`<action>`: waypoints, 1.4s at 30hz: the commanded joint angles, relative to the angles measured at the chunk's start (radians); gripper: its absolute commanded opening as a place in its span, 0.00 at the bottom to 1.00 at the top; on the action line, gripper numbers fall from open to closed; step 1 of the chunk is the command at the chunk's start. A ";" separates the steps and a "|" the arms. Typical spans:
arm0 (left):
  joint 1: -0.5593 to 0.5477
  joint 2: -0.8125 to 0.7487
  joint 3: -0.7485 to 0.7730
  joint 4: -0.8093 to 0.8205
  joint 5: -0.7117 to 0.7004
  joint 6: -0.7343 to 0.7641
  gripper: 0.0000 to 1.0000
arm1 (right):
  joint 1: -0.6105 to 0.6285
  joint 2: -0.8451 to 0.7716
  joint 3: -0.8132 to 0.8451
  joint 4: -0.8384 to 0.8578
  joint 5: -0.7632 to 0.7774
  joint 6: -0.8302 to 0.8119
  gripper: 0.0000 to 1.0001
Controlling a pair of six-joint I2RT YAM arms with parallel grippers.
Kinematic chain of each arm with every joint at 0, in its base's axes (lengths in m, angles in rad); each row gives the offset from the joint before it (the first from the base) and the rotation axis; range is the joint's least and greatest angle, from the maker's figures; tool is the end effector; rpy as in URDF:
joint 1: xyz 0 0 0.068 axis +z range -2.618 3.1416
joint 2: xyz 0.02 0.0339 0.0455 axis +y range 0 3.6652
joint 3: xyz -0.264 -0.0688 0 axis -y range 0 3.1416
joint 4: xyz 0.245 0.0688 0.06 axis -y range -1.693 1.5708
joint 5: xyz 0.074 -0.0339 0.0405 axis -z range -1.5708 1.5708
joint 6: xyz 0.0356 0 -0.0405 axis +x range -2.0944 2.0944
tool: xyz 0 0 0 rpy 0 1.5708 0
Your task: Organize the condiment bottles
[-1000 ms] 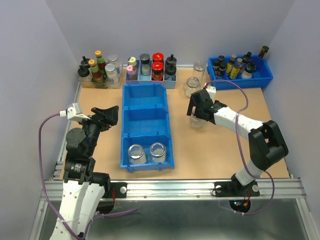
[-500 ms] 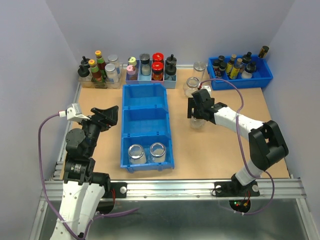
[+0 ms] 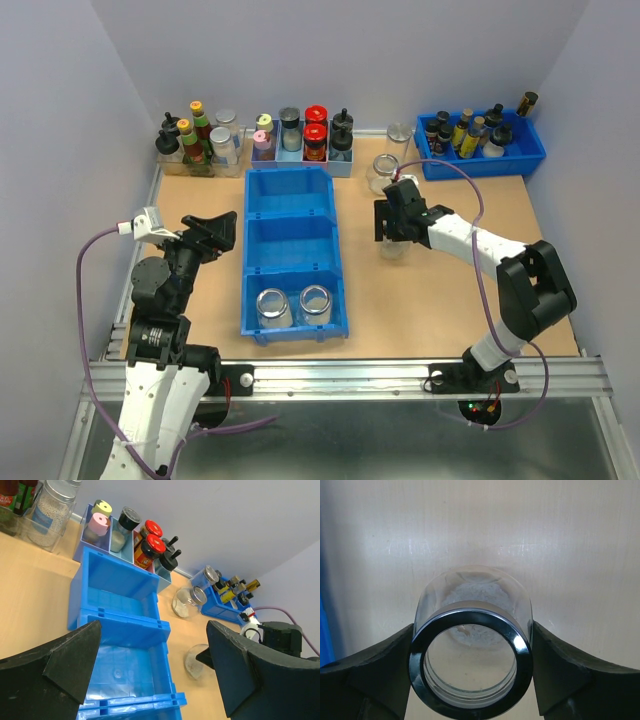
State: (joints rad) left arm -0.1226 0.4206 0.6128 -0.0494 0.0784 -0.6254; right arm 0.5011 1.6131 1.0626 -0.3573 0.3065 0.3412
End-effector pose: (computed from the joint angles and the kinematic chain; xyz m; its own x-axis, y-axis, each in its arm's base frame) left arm 0.1152 -0.0170 0.3426 -0.0019 -0.5878 -0.8090 0.2439 0.7843 -0.5704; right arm 0.3014 0.1529 0.2152 -0.7502 -0.0471 -0.6596 -0.0468 0.9987 -0.0181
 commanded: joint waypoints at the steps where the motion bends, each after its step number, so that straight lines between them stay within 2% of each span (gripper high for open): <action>1: 0.000 -0.005 0.004 0.043 0.001 0.018 0.97 | 0.007 0.008 -0.012 -0.002 0.023 0.025 0.62; 2: 0.000 -0.006 0.002 0.043 0.001 0.019 0.97 | 0.008 0.010 -0.009 -0.002 0.023 0.025 0.47; 5: 0.000 -0.011 0.002 0.042 0.001 0.020 0.97 | 0.008 0.005 -0.004 -0.002 0.017 0.015 0.24; 6: 0.000 -0.013 0.002 0.040 0.001 0.020 0.97 | 0.008 -0.004 0.000 -0.002 0.020 0.012 0.09; 7: 0.000 -0.017 0.002 0.039 0.000 0.020 0.97 | 0.008 -0.012 0.016 -0.002 0.017 0.006 0.01; 10: 0.000 -0.022 0.008 0.031 -0.009 0.026 0.97 | 0.008 -0.065 0.046 -0.002 -0.018 -0.014 0.00; 13: 0.000 -0.028 0.019 0.017 -0.017 0.032 0.97 | 0.008 -0.132 0.108 0.000 -0.124 -0.030 0.00; 17: 0.000 -0.040 0.025 0.005 -0.031 0.036 0.97 | 0.019 -0.171 0.210 0.011 -0.340 -0.022 0.01; 23: 0.000 -0.054 0.028 -0.007 -0.035 0.036 0.97 | 0.097 -0.141 0.307 0.029 -0.429 -0.002 0.00; 32: 0.000 -0.078 0.041 -0.035 -0.054 0.044 0.97 | 0.254 -0.004 0.424 0.081 -0.426 0.082 0.00; 42: 0.000 -0.091 0.042 -0.044 -0.057 0.044 0.97 | 0.361 0.168 0.548 0.084 -0.277 0.130 0.00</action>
State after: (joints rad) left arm -0.1226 0.3431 0.6159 -0.1219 0.0254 -0.5995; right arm 0.8375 1.7638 1.4872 -0.3660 -0.0422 0.4412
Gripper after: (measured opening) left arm 0.974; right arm 0.855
